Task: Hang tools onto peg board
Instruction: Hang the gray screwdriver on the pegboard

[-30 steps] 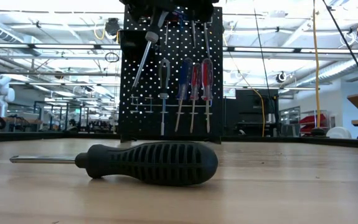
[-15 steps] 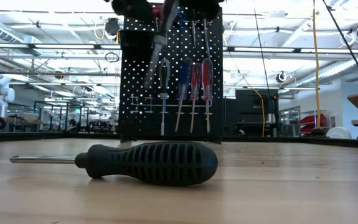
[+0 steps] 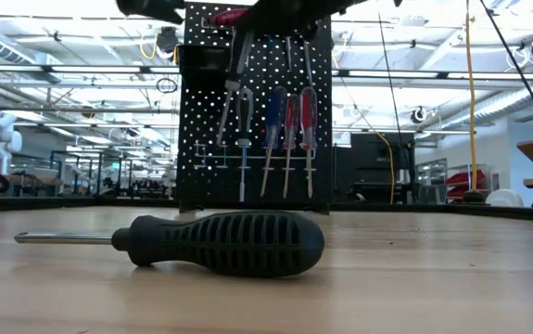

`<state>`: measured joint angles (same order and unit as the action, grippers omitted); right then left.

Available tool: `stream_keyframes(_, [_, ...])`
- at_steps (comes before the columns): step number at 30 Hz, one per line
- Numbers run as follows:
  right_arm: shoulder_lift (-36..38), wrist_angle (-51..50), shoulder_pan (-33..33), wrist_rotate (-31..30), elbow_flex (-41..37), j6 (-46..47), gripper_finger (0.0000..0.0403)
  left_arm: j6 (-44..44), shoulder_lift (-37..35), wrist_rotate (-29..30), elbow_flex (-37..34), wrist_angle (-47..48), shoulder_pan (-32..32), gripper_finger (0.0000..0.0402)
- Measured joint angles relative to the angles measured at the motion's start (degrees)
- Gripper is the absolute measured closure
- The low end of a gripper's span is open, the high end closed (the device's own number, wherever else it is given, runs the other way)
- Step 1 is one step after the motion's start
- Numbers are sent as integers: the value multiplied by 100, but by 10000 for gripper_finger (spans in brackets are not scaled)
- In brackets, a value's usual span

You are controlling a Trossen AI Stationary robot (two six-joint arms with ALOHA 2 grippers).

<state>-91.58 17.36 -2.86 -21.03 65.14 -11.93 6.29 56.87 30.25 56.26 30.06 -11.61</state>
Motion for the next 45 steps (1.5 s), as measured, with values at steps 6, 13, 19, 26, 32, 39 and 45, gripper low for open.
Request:
stream_keyframes(6, [-282,511,-8,-488,0,-387,305,94,-239,28,-613,-525,-16,142])
stream_keyframes(13, [-274,1005,300,-599,-379,-25,305,98,-283,25,-698,-558,-16,142])
stream_keyframes(19, [-226,2076,531,-242,-807,403,305,89,-296,23,-700,-541,-16,142])
stream_keyframes(26, [-228,2097,618,-223,-807,458,305,43,-296,20,-700,-557,-16,142])
stream_keyframes(32, [-11,2020,611,-324,-807,261,305,54,-296,20,-700,-519,-16,142])
stream_keyframes(39, [148,1960,643,-444,-800,317,305,74,-294,20,-700,-504,-16,142])
stream_keyframes(45, [143,1761,731,-102,-800,536,305,76,-294,20,-700,-521,-16,142])
